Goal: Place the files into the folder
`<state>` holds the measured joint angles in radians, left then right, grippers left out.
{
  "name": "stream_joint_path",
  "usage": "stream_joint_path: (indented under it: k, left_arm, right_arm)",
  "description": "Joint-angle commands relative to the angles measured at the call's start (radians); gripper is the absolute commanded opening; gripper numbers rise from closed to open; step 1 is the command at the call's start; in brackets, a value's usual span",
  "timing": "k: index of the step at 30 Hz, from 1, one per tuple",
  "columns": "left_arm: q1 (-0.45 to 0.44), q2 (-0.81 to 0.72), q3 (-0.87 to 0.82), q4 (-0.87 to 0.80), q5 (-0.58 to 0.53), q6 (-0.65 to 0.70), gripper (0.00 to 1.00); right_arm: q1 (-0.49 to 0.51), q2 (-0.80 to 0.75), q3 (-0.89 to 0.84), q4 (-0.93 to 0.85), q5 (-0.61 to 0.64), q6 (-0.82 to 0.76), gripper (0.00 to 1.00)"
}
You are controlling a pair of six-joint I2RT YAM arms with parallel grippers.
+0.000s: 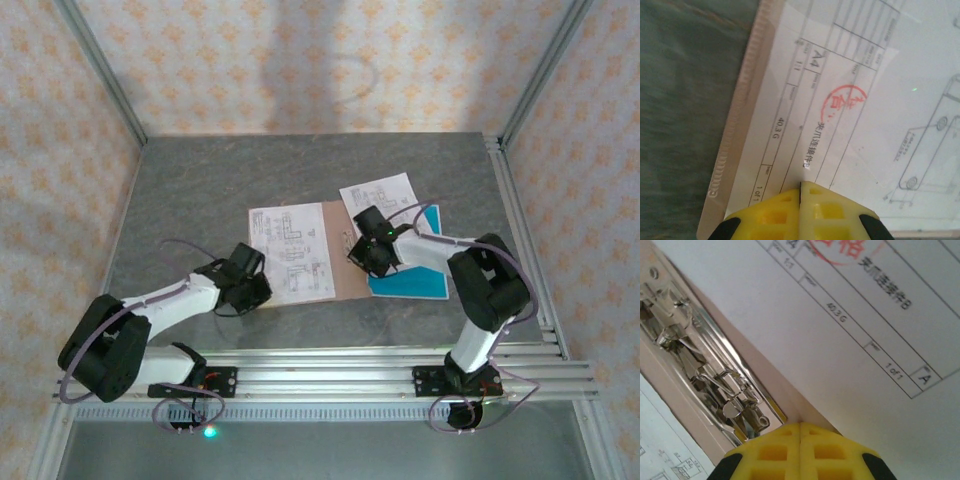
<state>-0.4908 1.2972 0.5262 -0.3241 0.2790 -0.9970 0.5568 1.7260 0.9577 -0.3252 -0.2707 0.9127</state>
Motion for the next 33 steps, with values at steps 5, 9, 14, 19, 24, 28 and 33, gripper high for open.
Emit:
stream_joint_path:
  k: [5, 9, 14, 19, 24, 28, 33]
  left_arm:
    - [-0.054, -0.046, 0.036, -0.136, -0.107, -0.066, 0.00]
    - [-0.062, -0.107, 0.105, -0.205, -0.125, -0.063, 0.00]
    - [-0.096, -0.028, 0.165, -0.137, -0.073, -0.077, 0.00]
    - [-0.176, 0.113, 0.240, -0.061, -0.075, -0.109, 0.00]
    - [-0.232, 0.231, 0.300, -0.036, -0.094, -0.120, 0.00]
    - [-0.246, 0.258, 0.289, -0.053, -0.127, -0.130, 0.00]
    - [-0.246, 0.247, 0.237, -0.057, -0.154, -0.140, 0.00]
  right_arm:
    - [-0.037, -0.029, 0.018, -0.063, 0.007, -0.088, 0.01]
    - [-0.035, -0.101, 0.015, -0.089, 0.046, -0.095, 0.07]
    - [-0.011, -0.086, 0.059, -0.096, 0.046, -0.111, 0.08]
    - [0.023, -0.044, 0.112, -0.100, 0.051, -0.104, 0.08]
    - [0.043, 0.005, 0.159, -0.113, 0.055, -0.099, 0.08]
    - [0.046, 0.038, 0.180, -0.121, 0.069, -0.098, 0.07]
    - [0.047, 0.067, 0.178, -0.123, 0.082, -0.101, 0.07]
